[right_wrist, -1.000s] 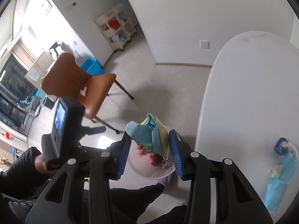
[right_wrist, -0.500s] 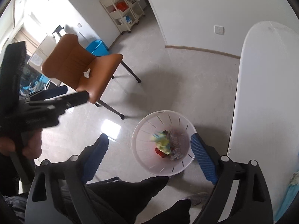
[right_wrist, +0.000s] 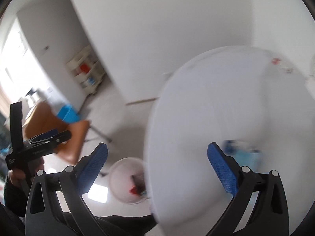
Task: Collect trash
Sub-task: 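Move both open tools back over the masks and wrapper on the table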
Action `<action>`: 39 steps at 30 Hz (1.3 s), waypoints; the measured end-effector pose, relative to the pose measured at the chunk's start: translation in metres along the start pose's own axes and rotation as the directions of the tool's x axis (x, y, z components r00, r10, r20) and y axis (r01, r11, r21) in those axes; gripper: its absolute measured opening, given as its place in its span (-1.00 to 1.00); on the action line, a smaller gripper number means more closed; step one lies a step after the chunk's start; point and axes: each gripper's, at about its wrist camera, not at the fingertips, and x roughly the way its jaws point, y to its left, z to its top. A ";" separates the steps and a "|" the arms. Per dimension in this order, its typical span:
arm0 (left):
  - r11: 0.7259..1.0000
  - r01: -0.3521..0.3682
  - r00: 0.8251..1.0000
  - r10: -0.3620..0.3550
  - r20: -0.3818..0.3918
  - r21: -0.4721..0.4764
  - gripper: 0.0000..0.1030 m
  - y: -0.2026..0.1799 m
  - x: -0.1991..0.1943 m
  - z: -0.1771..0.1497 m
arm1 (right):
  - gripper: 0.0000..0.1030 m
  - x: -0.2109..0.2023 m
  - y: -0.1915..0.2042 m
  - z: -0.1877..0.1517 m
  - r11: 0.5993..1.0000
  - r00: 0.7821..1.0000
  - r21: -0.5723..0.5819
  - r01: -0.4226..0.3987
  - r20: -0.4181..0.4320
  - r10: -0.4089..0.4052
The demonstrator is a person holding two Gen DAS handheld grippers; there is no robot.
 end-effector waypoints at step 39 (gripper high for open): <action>0.798 0.363 0.909 -0.191 -0.370 0.481 0.85 -0.242 0.179 -0.037 | 0.25 0.075 -0.152 -0.092 0.987 0.971 0.106 0.117 -0.220 -0.092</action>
